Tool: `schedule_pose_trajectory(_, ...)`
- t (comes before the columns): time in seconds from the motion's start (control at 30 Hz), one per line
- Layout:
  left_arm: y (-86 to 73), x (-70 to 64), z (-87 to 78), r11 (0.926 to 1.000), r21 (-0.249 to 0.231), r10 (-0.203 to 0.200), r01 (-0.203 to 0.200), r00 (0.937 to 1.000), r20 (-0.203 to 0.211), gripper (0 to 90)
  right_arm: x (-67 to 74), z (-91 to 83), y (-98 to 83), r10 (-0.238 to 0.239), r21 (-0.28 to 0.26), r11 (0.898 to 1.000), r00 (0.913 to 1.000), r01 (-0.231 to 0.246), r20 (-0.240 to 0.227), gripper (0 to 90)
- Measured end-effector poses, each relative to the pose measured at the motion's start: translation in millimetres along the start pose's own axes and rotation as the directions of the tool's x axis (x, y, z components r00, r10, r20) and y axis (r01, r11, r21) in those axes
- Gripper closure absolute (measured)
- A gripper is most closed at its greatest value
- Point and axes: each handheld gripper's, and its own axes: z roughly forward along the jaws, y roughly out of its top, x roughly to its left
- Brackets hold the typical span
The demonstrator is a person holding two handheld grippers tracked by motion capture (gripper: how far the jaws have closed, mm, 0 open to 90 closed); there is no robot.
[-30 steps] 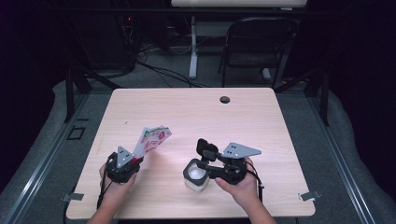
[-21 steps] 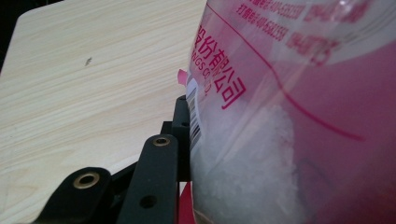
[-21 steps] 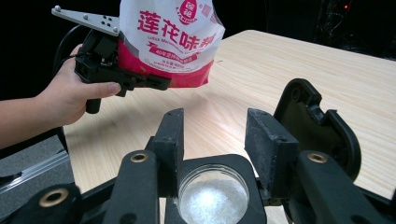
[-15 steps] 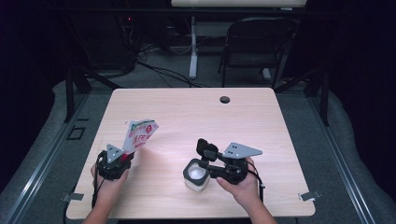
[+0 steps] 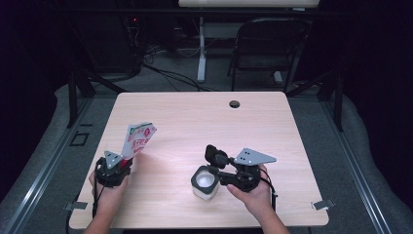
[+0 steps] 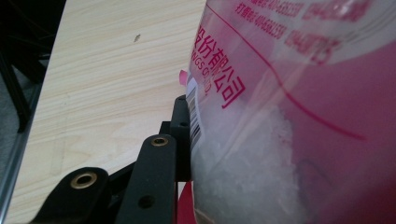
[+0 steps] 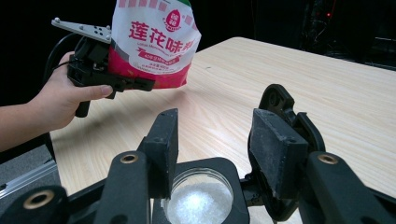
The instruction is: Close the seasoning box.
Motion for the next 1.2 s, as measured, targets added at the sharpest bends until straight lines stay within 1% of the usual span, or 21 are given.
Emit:
schedule_pose_trajectory(0.1, -1.7, -0.3, 2.9, 0.9997, 0.017, 0.017, -0.017, 0.9997, -0.018, 72.3, -0.3, -0.4, -0.1, 0.003, -0.003, 1.000, 1.0000, -0.003, 0.002, 53.0)
schedule_pose_trajectory(0.2, -2.7, -0.9, 5.0, 0.9993, 0.029, 0.026, -0.025, 0.9992, -0.031, 71.9, -1.0, -1.2, 0.0, -0.001, 0.003, 1.000, 1.0000, 0.001, 0.004, 53.7)
schedule_pose_trajectory(0.33, -3.9, -1.3, 6.6, 0.9989, 0.038, 0.026, -0.025, 0.9993, -0.028, 71.5, -0.8, -1.5, -0.1, 0.001, -0.002, 1.000, 1.0000, -0.001, 0.001, 54.0)
schedule_pose_trajectory(0.37, -4.3, -1.5, 7.3, 0.9985, 0.046, 0.030, -0.029, 0.9992, -0.027, 71.4, -0.9, -1.6, -0.1, 0.000, -0.003, 1.000, 1.0000, 0.000, 0.001, 54.0)
schedule_pose_trajectory(0.57, -5.0, -5.1, 9.5, 0.9977, 0.048, 0.050, -0.048, 0.9981, -0.037, 70.7, -1.3, -2.2, 0.1, -0.001, -0.002, 1.000, 1.0000, 0.001, 0.006, 53.8)
schedule_pose_trajectory(0.73, -5.3, -4.9, 9.5, 0.9977, 0.051, 0.045, -0.044, 0.9983, -0.035, 69.2, -1.4, -2.3, 0.1, -0.001, -0.001, 1.000, 1.0000, 0.001, 0.008, 53.5)
schedule_pose_trajectory(0.77, -5.3, -4.6, 9.5, 0.9978, 0.052, 0.042, -0.041, 0.9987, -0.029, 67.7, -1.5, -2.3, 0.2, -0.001, 0.000, 1.000, 1.0000, 0.001, 0.008, 53.4)
schedule_pose_trajectory(0.83, -5.1, -3.9, 9.2, 0.9988, 0.039, 0.029, -0.029, 0.9996, 0.000, 62.3, -1.4, -2.4, 0.2, -0.001, -0.001, 1.000, 1.0000, 0.001, 0.007, 53.3)
schedule_pose_trajectory(0.9, -5.0, -4.7, 8.7, 0.9989, 0.032, 0.035, -0.036, 0.9992, 0.016, 59.6, -1.3, -2.2, 0.1, 0.003, -0.006, 1.000, 1.0000, -0.003, 0.006, 53.3)
schedule_pose_trajectory(0.97, -4.8, -5.6, 9.0, 0.9987, 0.035, 0.036, -0.037, 0.9988, 0.035, 56.4, -1.5, -2.3, 0.0, 0.003, -0.006, 1.000, 1.0000, -0.003, 0.007, 53.3)
schedule_pose_trajectory(1.07, -4.4, -7.3, 9.1, 0.9988, 0.018, 0.045, -0.046, 0.9975, 0.055, 51.8, -1.3, -2.3, 0.1, 0.001, -0.004, 1.000, 1.0000, -0.001, 0.010, 53.3)
schedule_pose_trajectory(1.13, -4.3, -8.2, 10.7, 0.9990, 0.013, 0.042, -0.043, 0.9962, 0.076, 44.4, -1.2, -2.1, -0.1, 0.001, -0.005, 1.000, 0.9999, -0.001, 0.011, 53.3)
schedule_pose_trajectory(1.17, -4.3, -8.9, 10.9, 0.9990, 0.014, 0.040, -0.042, 0.9955, 0.086, 42.9, -1.3, -1.8, -0.3, 0.004, -0.006, 1.000, 1.0000, -0.004, 0.009, 53.2)
schedule_pose_trajectory(1.2, -4.2, -9.5, 10.9, 0.9989, 0.010, 0.046, -0.047, 0.9952, 0.087, 42.5, -1.3, -1.5, -0.4, 0.003, -0.004, 1.000, 1.0000, -0.003, 0.007, 53.2)
